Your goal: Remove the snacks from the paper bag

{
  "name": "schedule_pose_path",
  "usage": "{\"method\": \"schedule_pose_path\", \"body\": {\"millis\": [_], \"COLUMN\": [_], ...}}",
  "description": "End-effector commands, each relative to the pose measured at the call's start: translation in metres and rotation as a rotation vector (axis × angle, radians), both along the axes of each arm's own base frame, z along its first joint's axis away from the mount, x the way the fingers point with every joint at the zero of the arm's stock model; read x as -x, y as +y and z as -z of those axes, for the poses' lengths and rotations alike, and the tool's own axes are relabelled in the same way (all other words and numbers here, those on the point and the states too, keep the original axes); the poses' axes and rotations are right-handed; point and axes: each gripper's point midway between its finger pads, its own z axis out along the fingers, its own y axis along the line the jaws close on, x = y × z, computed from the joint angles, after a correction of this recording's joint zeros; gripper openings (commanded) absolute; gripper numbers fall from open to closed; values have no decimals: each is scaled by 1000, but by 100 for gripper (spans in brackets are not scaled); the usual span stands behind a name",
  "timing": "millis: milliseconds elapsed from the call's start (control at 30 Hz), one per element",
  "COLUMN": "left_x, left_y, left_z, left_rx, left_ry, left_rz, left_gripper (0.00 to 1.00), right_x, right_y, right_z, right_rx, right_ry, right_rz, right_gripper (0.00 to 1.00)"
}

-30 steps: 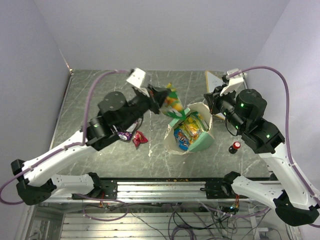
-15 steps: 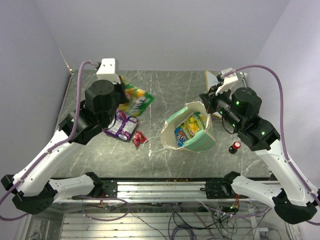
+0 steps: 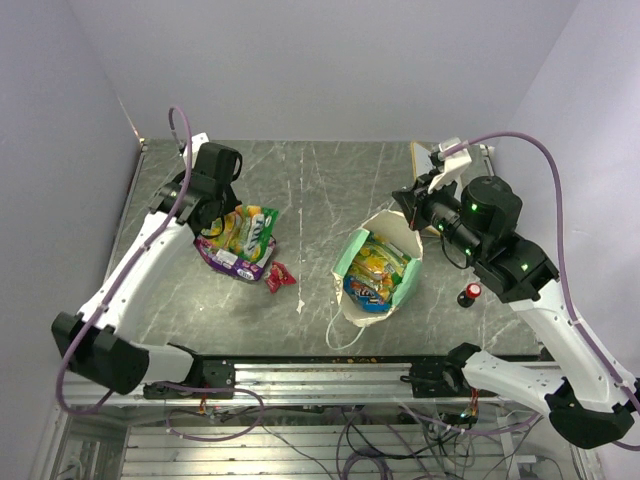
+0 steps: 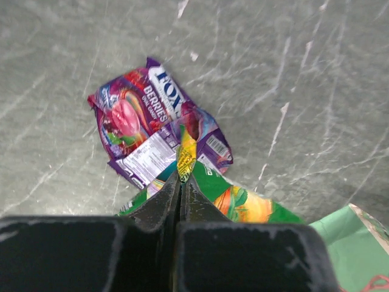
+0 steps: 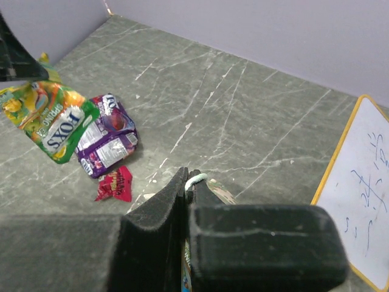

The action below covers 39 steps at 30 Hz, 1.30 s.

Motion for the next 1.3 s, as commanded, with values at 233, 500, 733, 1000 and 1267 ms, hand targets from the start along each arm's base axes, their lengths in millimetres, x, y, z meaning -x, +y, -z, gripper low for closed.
{"method": "schedule_pose_path", "body": {"millis": [233, 500, 733, 1000, 1267], "left_x": [-24, -40, -43, -42, -45], "left_y": [16, 23, 43, 51, 71], "left_z": [79, 102, 118, 152, 173], "left_rx": [399, 775, 1101, 1337, 1391], "left_ry": [242, 187, 45, -4, -114], "left_rz": [-150, -509, -968, -1238, -1378], "left_gripper": [7, 7, 7, 7, 7], "right_x": [5, 5, 3, 0, 1], "right_y": [-5, -8, -9, -7, -6], "right_z": [-30, -28, -30, -26, -27], "right_rx": [-80, -89, -88, -78, -65], "right_ry": [-87, -79, -82, -78, -83], "right_rz": [8, 25, 38, 36, 26], "right_gripper": [0, 0, 0, 0, 0]}}
